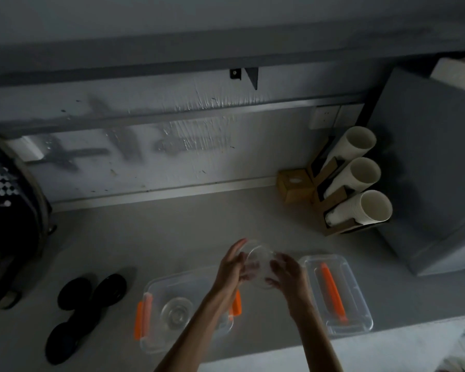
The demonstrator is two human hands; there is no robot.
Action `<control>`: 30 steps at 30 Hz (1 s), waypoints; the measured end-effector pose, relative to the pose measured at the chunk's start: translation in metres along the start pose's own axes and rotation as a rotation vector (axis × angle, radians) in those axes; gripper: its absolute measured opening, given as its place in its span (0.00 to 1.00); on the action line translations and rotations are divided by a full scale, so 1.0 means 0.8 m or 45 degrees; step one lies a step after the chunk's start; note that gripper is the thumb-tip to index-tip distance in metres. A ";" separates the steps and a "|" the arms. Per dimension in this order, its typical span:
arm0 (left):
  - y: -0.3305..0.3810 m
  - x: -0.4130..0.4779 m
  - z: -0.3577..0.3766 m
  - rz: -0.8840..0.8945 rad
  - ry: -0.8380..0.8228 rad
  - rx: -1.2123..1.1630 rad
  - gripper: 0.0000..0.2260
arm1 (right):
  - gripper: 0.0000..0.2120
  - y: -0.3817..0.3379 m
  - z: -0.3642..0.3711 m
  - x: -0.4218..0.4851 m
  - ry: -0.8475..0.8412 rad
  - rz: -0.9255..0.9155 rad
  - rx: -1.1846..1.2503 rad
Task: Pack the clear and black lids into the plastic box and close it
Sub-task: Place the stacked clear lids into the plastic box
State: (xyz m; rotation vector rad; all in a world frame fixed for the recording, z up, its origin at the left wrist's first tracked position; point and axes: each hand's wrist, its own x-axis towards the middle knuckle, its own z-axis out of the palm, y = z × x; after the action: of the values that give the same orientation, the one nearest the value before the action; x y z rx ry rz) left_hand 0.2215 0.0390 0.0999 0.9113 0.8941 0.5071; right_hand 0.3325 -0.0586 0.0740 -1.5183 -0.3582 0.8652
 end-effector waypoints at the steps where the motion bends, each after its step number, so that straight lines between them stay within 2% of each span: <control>1: 0.000 -0.007 -0.002 0.019 -0.010 -0.032 0.16 | 0.10 -0.003 0.007 -0.006 0.025 -0.011 -0.075; 3: -0.001 -0.020 -0.007 0.045 -0.013 -0.108 0.15 | 0.09 -0.007 0.021 -0.017 0.085 -0.068 -0.275; 5: -0.002 -0.029 -0.012 0.067 -0.012 -0.162 0.15 | 0.09 -0.012 0.031 -0.030 0.108 -0.097 -0.339; 7: -0.002 -0.038 -0.017 0.089 -0.021 -0.187 0.15 | 0.09 -0.016 0.033 -0.042 0.048 -0.060 -0.165; 10: 0.002 -0.048 -0.028 0.073 -0.014 -0.192 0.16 | 0.09 -0.025 0.026 -0.053 -0.038 0.125 0.213; 12: 0.005 -0.051 -0.033 0.042 -0.020 -0.181 0.15 | 0.06 -0.030 0.019 -0.056 -0.121 0.204 0.330; 18: 0.010 -0.057 -0.037 -0.020 -0.105 -0.384 0.12 | 0.02 -0.045 0.005 -0.060 -0.229 0.204 0.509; 21: 0.011 -0.054 -0.044 -0.060 -0.187 -0.492 0.12 | 0.04 -0.046 -0.006 -0.057 -0.147 0.149 0.485; 25: 0.006 -0.053 -0.051 -0.128 -0.343 -0.617 0.12 | 0.09 -0.046 -0.006 -0.057 -0.202 0.229 0.474; 28: 0.002 -0.050 -0.060 -0.177 -0.442 -0.768 0.16 | 0.02 -0.045 -0.008 -0.058 -0.216 0.262 0.488; 30: 0.000 -0.050 -0.064 -0.183 -0.505 -0.763 0.17 | 0.09 -0.039 -0.010 -0.057 -0.199 0.227 0.456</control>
State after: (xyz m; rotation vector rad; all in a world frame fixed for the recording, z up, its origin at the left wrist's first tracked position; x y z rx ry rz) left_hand 0.1564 0.0341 0.1023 0.3722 0.4002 0.4152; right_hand 0.3161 -0.0906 0.1168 -1.1654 -0.1695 1.1276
